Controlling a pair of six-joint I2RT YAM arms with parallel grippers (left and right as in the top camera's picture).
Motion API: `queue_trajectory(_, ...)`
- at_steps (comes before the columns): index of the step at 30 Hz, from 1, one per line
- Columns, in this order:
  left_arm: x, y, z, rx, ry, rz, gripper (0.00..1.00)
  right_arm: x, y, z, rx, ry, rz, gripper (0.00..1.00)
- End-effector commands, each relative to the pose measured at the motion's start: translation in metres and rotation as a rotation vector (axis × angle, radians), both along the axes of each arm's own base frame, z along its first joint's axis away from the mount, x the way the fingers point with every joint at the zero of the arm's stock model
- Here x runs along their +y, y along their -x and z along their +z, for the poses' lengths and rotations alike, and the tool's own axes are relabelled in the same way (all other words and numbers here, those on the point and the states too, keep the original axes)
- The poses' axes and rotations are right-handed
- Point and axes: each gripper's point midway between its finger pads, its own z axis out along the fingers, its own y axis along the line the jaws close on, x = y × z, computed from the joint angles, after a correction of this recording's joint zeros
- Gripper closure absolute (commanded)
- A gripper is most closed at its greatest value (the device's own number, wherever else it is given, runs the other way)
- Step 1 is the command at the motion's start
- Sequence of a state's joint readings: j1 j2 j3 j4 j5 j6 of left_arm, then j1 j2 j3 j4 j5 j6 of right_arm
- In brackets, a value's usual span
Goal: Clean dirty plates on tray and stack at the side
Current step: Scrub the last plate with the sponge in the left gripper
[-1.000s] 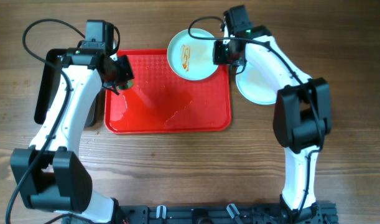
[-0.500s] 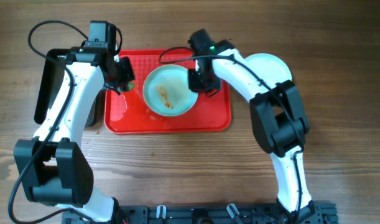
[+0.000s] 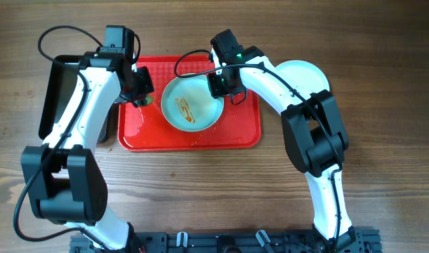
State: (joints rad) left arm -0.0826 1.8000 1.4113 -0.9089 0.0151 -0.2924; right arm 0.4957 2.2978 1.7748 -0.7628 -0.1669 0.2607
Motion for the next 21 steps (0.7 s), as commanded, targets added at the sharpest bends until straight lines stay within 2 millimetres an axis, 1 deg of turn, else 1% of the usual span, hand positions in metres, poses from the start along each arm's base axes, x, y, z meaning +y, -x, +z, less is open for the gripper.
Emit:
queue_trajectory(1,-0.006,-0.004,-0.006,0.011,0.024,-0.024,0.96,-0.002,0.016,-0.02,0.106,-0.003,-0.072,0.71)
queue_trajectory(2,-0.006,-0.004,-0.006,0.011,0.024,-0.023,0.96,-0.002,0.017,-0.021,0.119,-0.003,-0.096,0.75)
queue_trajectory(3,-0.006,-0.005,-0.007,0.01,0.024,-0.024,0.96,-0.003,0.018,-0.023,0.128,-0.003,-0.117,0.83)
queue_trajectory(4,-0.008,-0.008,-0.007,-0.001,0.035,-0.027,0.96,-0.004,0.02,-0.024,0.142,-0.004,-0.146,0.96)
queue_trajectory(7,-0.011,-0.016,-0.005,-0.035,0.046,-0.033,0.96,0.001,0.027,-0.023,0.198,-0.039,-0.2,0.96)
queue_trajectory(9,-0.015,-0.023,-0.008,-0.053,0.046,-0.041,0.96,0.001,0.028,-0.023,0.216,-0.043,-0.242,0.96)
queue_trajectory(12,-0.028,-0.028,-0.024,-0.041,0.047,-0.069,0.96,0.006,0.031,-0.021,0.24,-0.073,-0.251,0.96)
queue_trajectory(15,-0.047,-0.029,-0.05,0.0,0.058,-0.06,0.96,0.007,0.03,-0.021,0.233,-0.076,-0.234,0.96)
queue_trajectory(17,-0.056,-0.028,-0.064,0.023,0.067,-0.033,0.96,0.007,0.03,-0.021,0.225,-0.074,-0.213,0.96)
queue_trajectory(19,-0.062,-0.028,-0.07,0.034,0.075,-0.01,0.96,0.008,0.029,-0.021,0.214,-0.076,-0.195,0.96)
queue_trajectory(21,-0.065,-0.028,-0.073,0.036,0.079,-0.004,0.96,0.009,0.026,-0.02,0.194,-0.083,-0.169,0.96)
